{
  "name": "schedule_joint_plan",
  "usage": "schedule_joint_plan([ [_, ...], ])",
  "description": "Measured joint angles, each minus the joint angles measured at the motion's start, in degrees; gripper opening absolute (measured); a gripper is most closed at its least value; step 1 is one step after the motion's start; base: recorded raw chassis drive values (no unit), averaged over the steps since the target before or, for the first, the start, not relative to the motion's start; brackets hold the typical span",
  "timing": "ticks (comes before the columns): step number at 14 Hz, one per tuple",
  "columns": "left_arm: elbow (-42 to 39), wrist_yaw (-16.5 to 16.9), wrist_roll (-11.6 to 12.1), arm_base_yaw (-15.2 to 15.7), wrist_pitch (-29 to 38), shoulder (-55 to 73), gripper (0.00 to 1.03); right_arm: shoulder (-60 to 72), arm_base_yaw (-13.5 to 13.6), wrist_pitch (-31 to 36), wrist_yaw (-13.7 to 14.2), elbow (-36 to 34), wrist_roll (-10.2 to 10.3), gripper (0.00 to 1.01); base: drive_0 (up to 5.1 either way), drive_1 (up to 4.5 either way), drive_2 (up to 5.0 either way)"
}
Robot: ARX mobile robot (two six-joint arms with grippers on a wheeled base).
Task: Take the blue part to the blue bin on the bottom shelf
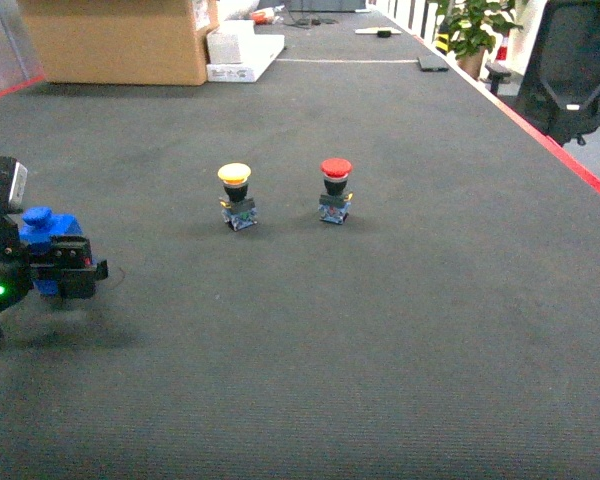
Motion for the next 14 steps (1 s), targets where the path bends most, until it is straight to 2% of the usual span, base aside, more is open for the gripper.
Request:
schedule_joint_plan([
  [2, -0.07, -0.22, -0.02, 0.00, -0.04, 0.00, 0.47, 0.00, 0.00, -0.02, 0.00, -0.02, 0.00, 0.98, 0.0, 0.00, 0.0],
  [4, -0.98, -0.57, -0.04, -0.17, 0.48, -0.42, 0.45, 0.00, 0.00, -0.02, 0.00, -0.02, 0.00, 0.98, 0.0, 0.00, 0.0],
  [6, -6.01, -1.49, -1.49, -0.26, 1.79, -4.39, 0.44, 0.00, 0.00, -0.02, 0.00, -0.02, 0.00, 0.98, 0.0, 0.00, 0.0],
  [7, -9.68, -1.97, -2.12, -0.52, 2.93, -8.37, 0.44, 0.00, 0.00, -0.02, 0.00, -0.02, 0.00, 0.98, 0.0, 0.00, 0.0],
  [9, -18.10, -2.84, -2.69, -1.29, 0.72, -22.51, 0.44, 0.00, 0.00, -0.02, 0.00, -0.02, 0.00, 0.98, 0.0, 0.00, 0.0],
  [12, -25.29, -5.14, -3.06, -3.91, -14.27, -50.47, 0.44, 0.00, 0.00, -0.02, 0.00, 0.00, 0.00, 0.98, 0.0, 0.00, 0.0],
  [14, -27.15, -9.84, -3.26, -7.21, -26.27, -70.40, 0.44, 0.00, 0.00, -0.02, 0.00, -0.02, 0.00, 0.98, 0.0, 0.00, 0.0],
])
